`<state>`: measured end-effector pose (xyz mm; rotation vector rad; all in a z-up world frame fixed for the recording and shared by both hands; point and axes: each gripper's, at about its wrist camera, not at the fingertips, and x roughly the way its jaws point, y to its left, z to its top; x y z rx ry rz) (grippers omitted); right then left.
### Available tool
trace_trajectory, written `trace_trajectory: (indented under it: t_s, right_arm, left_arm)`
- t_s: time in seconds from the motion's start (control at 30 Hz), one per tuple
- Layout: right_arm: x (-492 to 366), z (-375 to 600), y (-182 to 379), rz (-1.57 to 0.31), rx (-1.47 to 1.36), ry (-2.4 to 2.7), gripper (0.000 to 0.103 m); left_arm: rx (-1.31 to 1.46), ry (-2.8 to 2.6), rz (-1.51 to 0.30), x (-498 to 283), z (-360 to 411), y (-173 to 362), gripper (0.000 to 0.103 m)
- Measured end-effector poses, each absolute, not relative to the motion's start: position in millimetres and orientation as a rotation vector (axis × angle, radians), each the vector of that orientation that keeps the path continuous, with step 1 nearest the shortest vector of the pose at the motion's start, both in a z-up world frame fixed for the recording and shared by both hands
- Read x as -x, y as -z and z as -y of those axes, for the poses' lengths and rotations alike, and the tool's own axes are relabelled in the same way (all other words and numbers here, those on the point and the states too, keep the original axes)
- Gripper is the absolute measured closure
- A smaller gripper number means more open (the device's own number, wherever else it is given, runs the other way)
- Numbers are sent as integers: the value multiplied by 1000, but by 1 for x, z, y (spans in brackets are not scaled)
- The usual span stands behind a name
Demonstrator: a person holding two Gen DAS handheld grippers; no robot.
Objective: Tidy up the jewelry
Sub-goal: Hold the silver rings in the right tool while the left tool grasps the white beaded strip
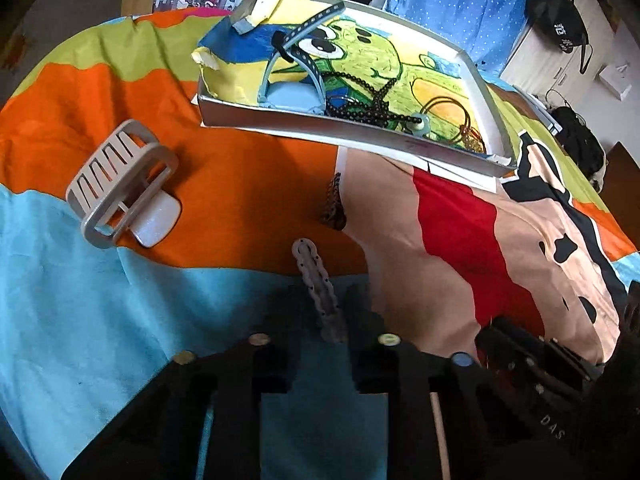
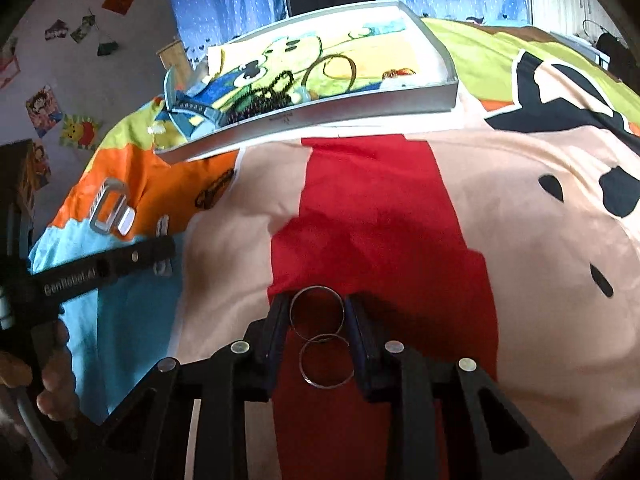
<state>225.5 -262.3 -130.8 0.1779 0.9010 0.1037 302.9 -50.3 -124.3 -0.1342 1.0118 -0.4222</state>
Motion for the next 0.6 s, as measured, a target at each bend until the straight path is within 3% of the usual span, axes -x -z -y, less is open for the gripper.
trace_trajectory:
  t_s: [0.23, 0.27, 0.6]
  right_arm:
    - [-229, 262, 126, -864, -195, -119, 76]
    - [-229, 263, 125, -857, -201, -122, 99]
    - [-223, 269, 108, -779, -244, -142, 99]
  left_arm:
    - [122, 440, -993, -296, 57, 121, 92]
    - [126, 447, -989, -294, 58, 118, 92]
    - [127, 460, -920, -273, 63, 95, 92]
